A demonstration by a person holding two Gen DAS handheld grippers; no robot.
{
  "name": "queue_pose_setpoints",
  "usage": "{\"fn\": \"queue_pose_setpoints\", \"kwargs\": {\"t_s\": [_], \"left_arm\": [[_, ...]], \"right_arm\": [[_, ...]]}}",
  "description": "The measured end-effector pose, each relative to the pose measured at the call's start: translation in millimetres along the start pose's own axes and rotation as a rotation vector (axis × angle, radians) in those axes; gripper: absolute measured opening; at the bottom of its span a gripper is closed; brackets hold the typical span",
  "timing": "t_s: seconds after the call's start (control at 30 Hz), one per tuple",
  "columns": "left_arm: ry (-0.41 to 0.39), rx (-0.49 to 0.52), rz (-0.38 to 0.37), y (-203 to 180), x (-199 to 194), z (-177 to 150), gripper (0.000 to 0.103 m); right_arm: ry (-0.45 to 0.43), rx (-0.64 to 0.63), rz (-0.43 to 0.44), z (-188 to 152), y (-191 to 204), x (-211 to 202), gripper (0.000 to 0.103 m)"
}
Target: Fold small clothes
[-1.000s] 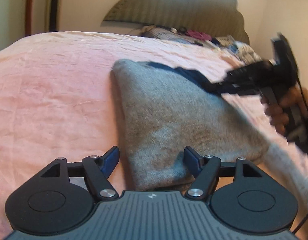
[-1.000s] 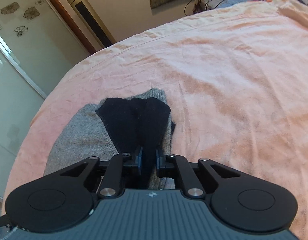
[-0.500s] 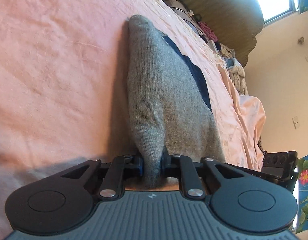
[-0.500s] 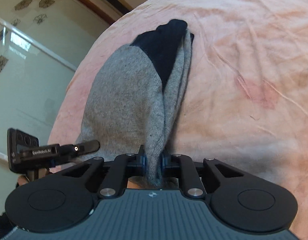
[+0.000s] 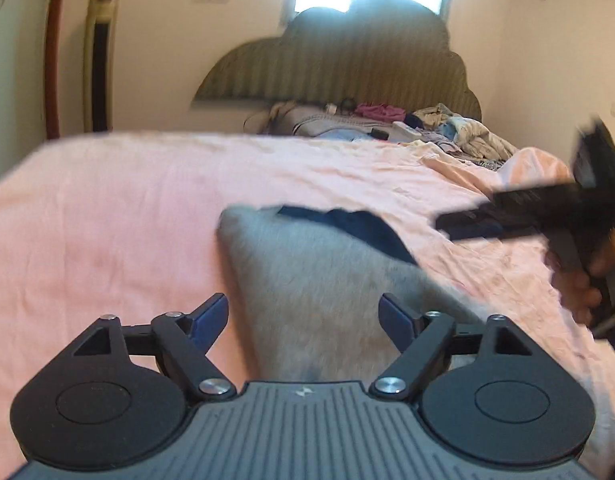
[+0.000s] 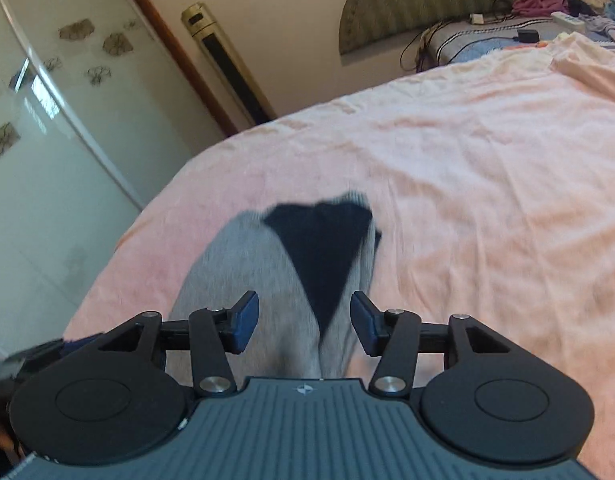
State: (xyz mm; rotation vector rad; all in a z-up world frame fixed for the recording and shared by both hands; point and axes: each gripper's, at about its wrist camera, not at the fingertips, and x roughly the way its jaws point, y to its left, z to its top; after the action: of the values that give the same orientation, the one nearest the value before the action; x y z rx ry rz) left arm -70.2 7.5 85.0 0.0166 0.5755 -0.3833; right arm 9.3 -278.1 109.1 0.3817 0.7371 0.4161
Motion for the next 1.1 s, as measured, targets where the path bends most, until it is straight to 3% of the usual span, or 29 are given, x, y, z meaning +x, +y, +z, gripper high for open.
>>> {"fn": "queue_pose_setpoints", "kwargs": {"t_s": [0.07,0.1,0.17,0.2,0.23,0.33,0.47,0.5,0.57,0.6,0.7,0.8,0.9,0.97,1.03,1.1], "left_arm": [[0.042,0.073,0.028,-18,33,1,0.08],[0.078,0.102,0.046,-26,49,-2,0.072],[0.134,0.133,0.067,-32,70,-13,0.069],[0.126,0.15,0.086,-34,74,-20,0.069],[0.11,0.171,0.093,-35,73,-26,0.07],[0.115,0.163,0.086,-31,70,-29,0.07],[0.119,0.161,0.08,-29,74,-27,0.072],[0.117,0.159,0.082,-31,72,-29,0.072],[0.112,0.159,0.086,-33,72,-30,0.072],[0.11,0.161,0.087,-34,72,-31,0.072],[0.11,0.169,0.089,-36,74,-32,0.072],[0.111,0.173,0.086,-36,72,-32,0.072],[0.11,0.167,0.096,-36,67,-31,0.072],[0.089,0.139,0.098,-33,52,-28,0.071],[0.067,0.129,0.067,-32,36,-31,0.071],[0.073,0.136,0.087,-31,26,-38,0.071]], "right_arm": [[0.027,-0.059,-0.013,16,15,37,0.054],[0.05,-0.102,-0.049,20,22,60,0.054],[0.116,-0.201,-0.17,15,28,99,0.054],[0.167,-0.233,-0.217,7,23,115,0.054],[0.117,-0.268,-0.183,-1,18,115,0.054],[0.103,-0.165,-0.11,2,-1,111,0.053],[0.119,-0.196,-0.196,5,18,97,0.052],[0.095,-0.181,-0.209,5,25,87,0.054],[0.034,-0.182,-0.149,1,35,69,0.058],[0.028,-0.183,-0.128,-2,38,65,0.065],[0.129,-0.216,-0.155,-16,34,86,0.069],[0.103,-0.224,-0.117,-26,22,92,0.07],[0.145,-0.252,-0.175,-18,34,90,0.068],[0.123,-0.255,-0.22,-19,48,76,0.067],[0.071,-0.25,-0.15,-28,58,52,0.068],[0.047,-0.234,-0.109,-42,62,33,0.076]]}}
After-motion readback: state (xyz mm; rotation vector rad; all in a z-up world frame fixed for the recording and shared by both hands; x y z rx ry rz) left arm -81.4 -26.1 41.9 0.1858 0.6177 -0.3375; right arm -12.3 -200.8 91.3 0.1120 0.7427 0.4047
